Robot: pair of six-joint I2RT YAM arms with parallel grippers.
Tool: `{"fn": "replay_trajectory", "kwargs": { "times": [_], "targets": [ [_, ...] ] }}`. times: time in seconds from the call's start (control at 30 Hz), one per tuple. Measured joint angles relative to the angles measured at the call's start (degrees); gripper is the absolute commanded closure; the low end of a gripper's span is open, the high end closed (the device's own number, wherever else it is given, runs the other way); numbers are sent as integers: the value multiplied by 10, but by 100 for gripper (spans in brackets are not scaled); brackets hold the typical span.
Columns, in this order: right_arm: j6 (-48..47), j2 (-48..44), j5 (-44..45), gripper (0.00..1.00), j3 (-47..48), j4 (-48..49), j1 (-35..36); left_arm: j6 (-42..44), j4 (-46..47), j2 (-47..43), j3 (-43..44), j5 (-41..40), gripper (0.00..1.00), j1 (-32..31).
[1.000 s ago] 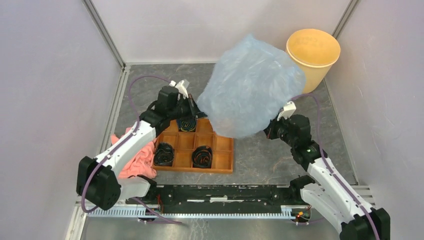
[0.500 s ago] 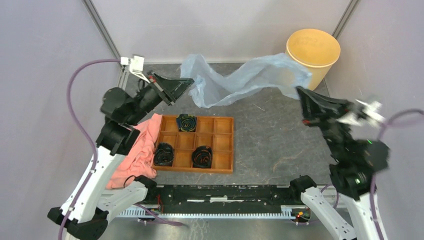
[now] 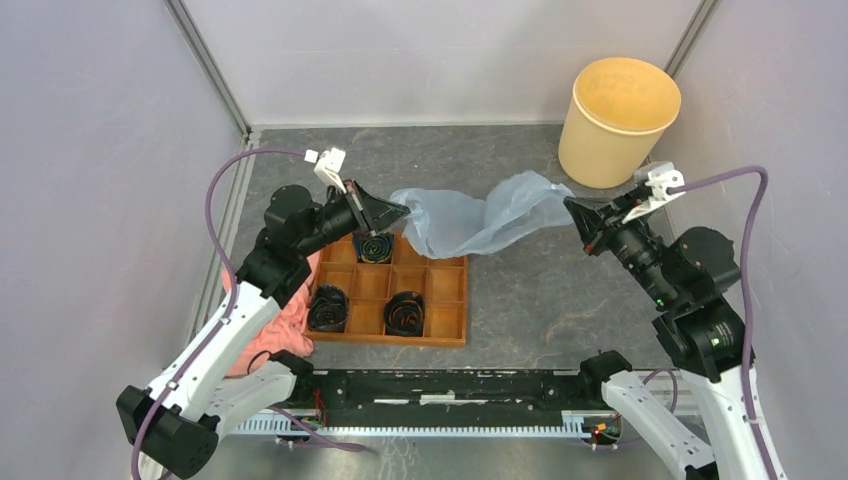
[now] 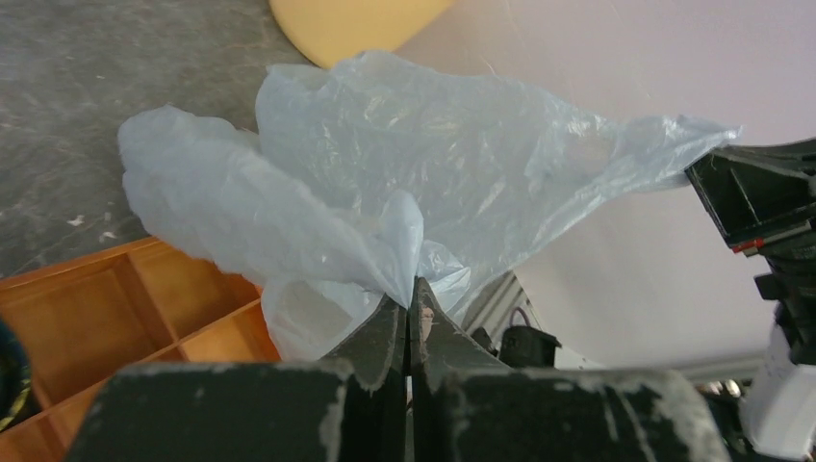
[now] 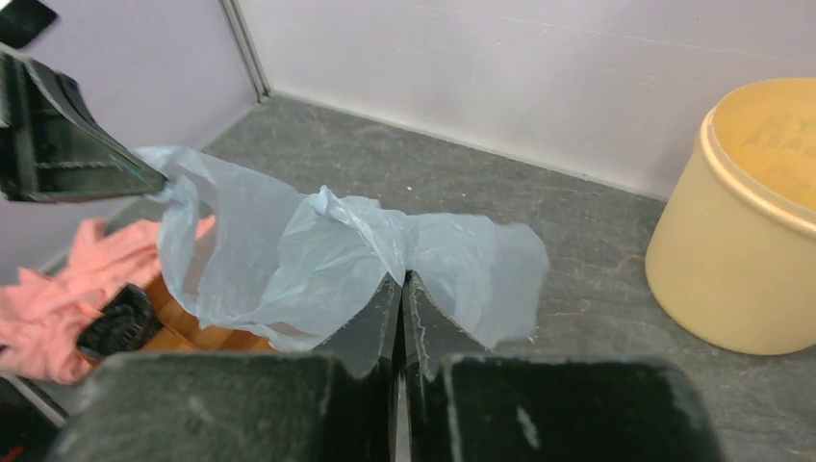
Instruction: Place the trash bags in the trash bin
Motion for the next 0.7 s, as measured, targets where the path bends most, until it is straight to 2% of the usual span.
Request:
{"fn": "replay_trajectory", "kwargs": {
  "times": [0.03, 0.13, 0.2, 0.3, 0.37, 0.47, 0.57, 0.7],
  "targets": [
    [10, -8, 4, 86, 0, 0, 0, -1, 10, 6, 0, 13, 98, 0],
    [36, -10, 6, 59, 0, -2, 0, -1, 14, 15, 0, 43, 98, 0],
    [46, 1, -1, 46, 2, -11, 0, 3, 2, 12, 1, 51, 98, 0],
    [45, 30, -5, 26, 42, -56, 0, 27, -35, 2, 13, 52, 98, 0],
    [42, 47, 9, 16, 86, -82, 0, 45, -55, -2, 25, 52, 98, 0],
    [25, 53, 54, 11, 163, -113, 0, 74, -76, -5, 35, 52, 98, 0],
    [0, 44, 119, 11, 216, -119, 0, 87, -96, -4, 35, 56, 97, 0],
    [-44, 45, 242, 9, 234, -66, 0, 101, -107, -3, 36, 60, 94, 0]
  ]
}}
